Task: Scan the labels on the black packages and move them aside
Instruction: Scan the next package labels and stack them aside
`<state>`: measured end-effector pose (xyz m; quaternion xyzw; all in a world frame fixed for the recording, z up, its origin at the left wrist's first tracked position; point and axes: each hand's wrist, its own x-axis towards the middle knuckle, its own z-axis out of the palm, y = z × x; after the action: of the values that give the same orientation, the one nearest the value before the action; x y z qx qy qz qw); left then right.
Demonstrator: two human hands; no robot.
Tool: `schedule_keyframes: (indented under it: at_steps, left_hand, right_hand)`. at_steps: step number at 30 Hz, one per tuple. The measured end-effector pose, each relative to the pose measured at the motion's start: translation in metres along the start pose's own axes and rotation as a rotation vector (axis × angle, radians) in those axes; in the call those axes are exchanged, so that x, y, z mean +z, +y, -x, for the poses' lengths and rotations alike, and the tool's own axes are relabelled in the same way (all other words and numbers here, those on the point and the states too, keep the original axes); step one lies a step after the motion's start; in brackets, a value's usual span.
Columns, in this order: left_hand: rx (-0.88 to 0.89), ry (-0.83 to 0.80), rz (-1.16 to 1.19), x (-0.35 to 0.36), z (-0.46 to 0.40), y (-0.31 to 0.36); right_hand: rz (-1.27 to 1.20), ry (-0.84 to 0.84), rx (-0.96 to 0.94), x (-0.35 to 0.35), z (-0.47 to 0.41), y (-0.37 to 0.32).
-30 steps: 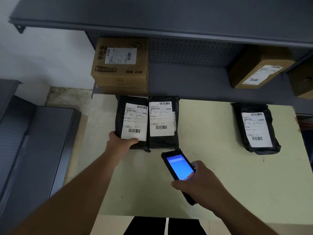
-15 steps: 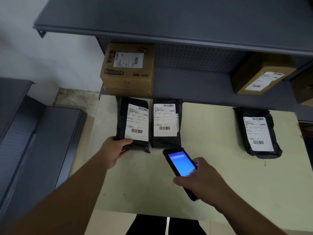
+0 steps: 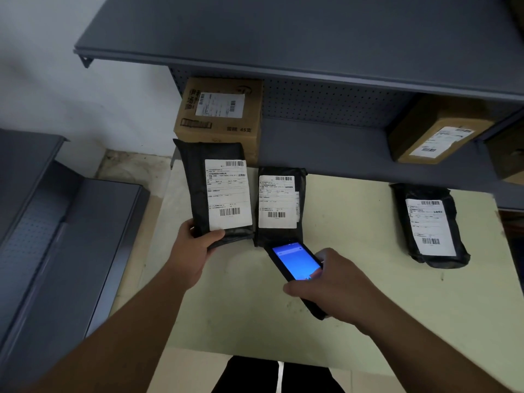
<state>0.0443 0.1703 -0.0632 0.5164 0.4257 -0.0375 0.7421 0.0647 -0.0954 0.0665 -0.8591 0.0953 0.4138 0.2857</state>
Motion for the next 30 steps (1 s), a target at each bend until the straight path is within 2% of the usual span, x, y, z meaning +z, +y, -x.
schedule_keyframes:
  at_steps: [7,25,30]
  left_hand:
    - [0.044,-0.063,-0.023,0.014,0.003,-0.01]
    - [0.11,-0.036,-0.141,0.023,0.012,-0.02]
    - [0.095,-0.039,-0.098,0.026,0.012,-0.022]
  right_hand:
    - [0.064,0.006,-0.072,-0.006,-0.001,-0.023]
    - [0.042,-0.035,-0.091,-0.004,0.002,-0.022]
    - [0.0,-0.025,-0.084,-0.003,-0.001,-0.019]
